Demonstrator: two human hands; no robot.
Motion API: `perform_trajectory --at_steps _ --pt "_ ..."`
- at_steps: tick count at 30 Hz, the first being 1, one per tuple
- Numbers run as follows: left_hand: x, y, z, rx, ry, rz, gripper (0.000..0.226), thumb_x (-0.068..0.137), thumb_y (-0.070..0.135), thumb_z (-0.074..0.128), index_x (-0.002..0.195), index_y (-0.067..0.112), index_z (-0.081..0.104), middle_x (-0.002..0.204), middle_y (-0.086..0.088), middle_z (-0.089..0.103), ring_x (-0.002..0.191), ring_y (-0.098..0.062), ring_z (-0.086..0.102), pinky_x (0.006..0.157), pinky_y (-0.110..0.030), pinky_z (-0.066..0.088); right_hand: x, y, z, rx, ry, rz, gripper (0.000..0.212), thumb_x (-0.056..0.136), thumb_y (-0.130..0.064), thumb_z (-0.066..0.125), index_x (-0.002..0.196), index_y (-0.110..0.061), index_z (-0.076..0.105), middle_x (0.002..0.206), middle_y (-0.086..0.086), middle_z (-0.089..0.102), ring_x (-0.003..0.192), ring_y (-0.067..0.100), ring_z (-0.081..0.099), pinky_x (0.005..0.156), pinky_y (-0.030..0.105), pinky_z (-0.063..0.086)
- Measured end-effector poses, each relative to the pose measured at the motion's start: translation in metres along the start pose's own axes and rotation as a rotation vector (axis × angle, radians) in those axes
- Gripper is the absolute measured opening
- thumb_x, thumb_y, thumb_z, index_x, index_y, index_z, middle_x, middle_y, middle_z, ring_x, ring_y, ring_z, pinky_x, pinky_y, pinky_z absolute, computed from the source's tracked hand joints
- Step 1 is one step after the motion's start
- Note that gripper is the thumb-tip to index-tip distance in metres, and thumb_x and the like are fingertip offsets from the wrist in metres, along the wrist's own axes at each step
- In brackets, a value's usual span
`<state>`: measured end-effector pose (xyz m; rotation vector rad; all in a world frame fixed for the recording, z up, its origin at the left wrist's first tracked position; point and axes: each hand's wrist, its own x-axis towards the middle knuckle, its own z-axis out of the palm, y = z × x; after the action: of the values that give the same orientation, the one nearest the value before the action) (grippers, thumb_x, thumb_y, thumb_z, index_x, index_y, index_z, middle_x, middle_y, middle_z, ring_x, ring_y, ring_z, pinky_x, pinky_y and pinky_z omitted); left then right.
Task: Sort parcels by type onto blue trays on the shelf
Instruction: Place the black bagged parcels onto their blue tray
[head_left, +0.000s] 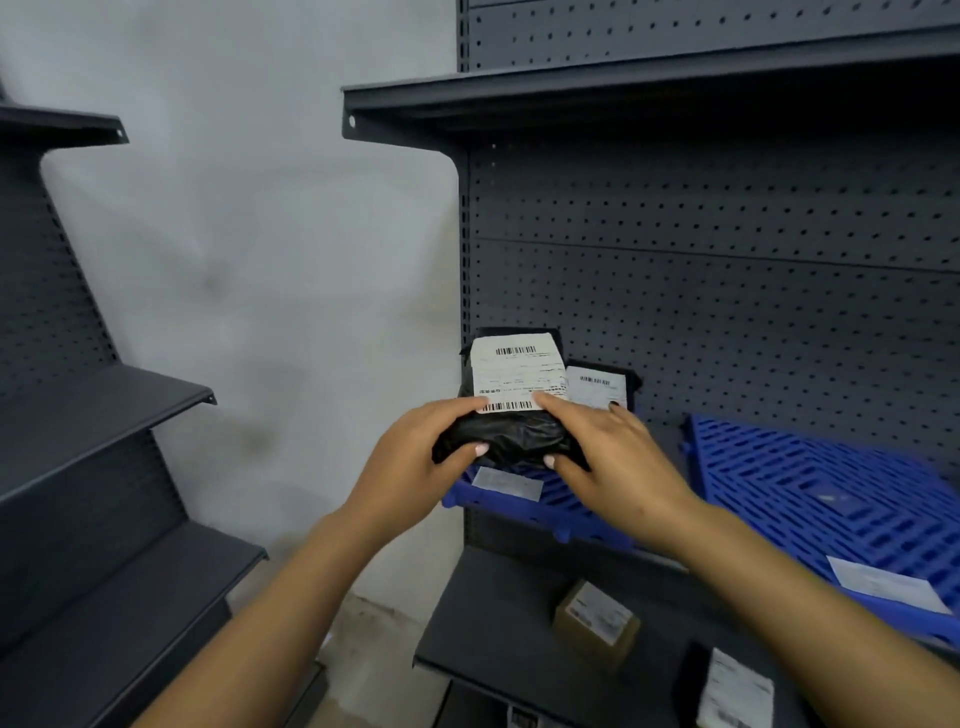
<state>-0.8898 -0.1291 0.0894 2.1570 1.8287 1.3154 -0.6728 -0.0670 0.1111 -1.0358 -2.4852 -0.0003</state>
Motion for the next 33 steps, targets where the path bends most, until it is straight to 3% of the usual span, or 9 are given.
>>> perform_trajectory --at_steps 8,14,19,22,25,30,33 --pt "0.072 -0.078 0.023 -0.004 -0.085 0.037 0.042 0.087 0.023 0.066 0.128 0.028 0.055 0.116 0.020 0.055 0.101 0.010 0.044 0.085 0.004 0.028 0.076 0.028 0.045 -0.068 -0.058 0.070 0.061 0.096 -0.035 0.047 0.148 -0.031 0.016 0.145 -0.003 0.043 0.131 0.018 0.039 0.117 0.041 0.009" --pt "0.104 -0.127 0.047 -0.015 -0.146 0.073 0.043 0.088 0.025 0.065 0.129 0.026 0.054 0.124 0.009 0.060 0.107 0.002 0.048 0.090 0.000 0.028 0.112 0.047 0.080 -0.074 -0.103 0.129 0.062 0.096 -0.036 0.046 0.149 -0.033 0.013 0.147 -0.003 0.040 0.133 0.017 0.036 0.116 0.038 0.009" --pt "0.114 -0.155 0.059 -0.010 -0.189 0.100 0.044 0.087 0.029 0.066 0.129 0.031 0.054 0.124 0.011 0.059 0.107 0.009 0.044 0.091 0.000 0.028 0.124 0.053 0.097 -0.127 -0.150 0.157 0.063 0.096 -0.039 0.047 0.149 -0.033 0.013 0.145 -0.003 0.043 0.132 0.018 0.038 0.116 0.041 0.006" --pt "0.117 -0.171 0.064 0.042 -0.237 0.120 0.045 0.087 0.048 0.056 0.131 0.041 0.051 0.129 0.009 0.058 0.114 -0.005 0.051 0.099 -0.018 0.039 0.127 0.054 0.105 -0.187 -0.192 0.178 0.065 0.095 -0.041 0.047 0.149 -0.032 0.011 0.144 -0.003 0.043 0.131 0.017 0.039 0.117 0.045 0.005" --pt "0.119 -0.180 0.065 0.155 -0.234 0.171 0.049 0.085 0.057 0.043 0.130 0.041 0.053 0.130 0.004 0.058 0.115 -0.017 0.053 0.094 -0.038 0.046 0.128 0.053 0.111 -0.226 -0.189 0.199 0.065 0.095 -0.041 0.047 0.149 -0.033 0.012 0.139 -0.003 0.048 0.129 0.017 0.041 0.117 0.047 0.004" --pt "0.121 -0.176 0.064 0.242 -0.195 0.212 0.048 0.085 0.052 0.043 0.124 0.030 0.060 0.131 -0.003 0.056 0.116 -0.024 0.053 0.086 -0.040 0.050 0.131 0.048 0.118 -0.273 -0.123 0.222 0.064 0.094 -0.038 0.050 0.148 -0.033 0.016 0.139 -0.001 0.046 0.133 0.019 0.035 0.116 0.049 0.004" --pt "0.120 -0.172 0.063 0.315 -0.210 0.229 0.049 0.085 0.050 0.041 0.125 0.026 0.060 0.132 -0.005 0.055 0.117 -0.027 0.052 0.085 -0.043 0.052 0.130 0.047 0.120 -0.277 -0.117 0.257 0.064 0.095 -0.039 0.048 0.148 -0.035 0.014 0.149 0.005 0.034 0.140 0.023 0.024 0.115 0.049 0.003"
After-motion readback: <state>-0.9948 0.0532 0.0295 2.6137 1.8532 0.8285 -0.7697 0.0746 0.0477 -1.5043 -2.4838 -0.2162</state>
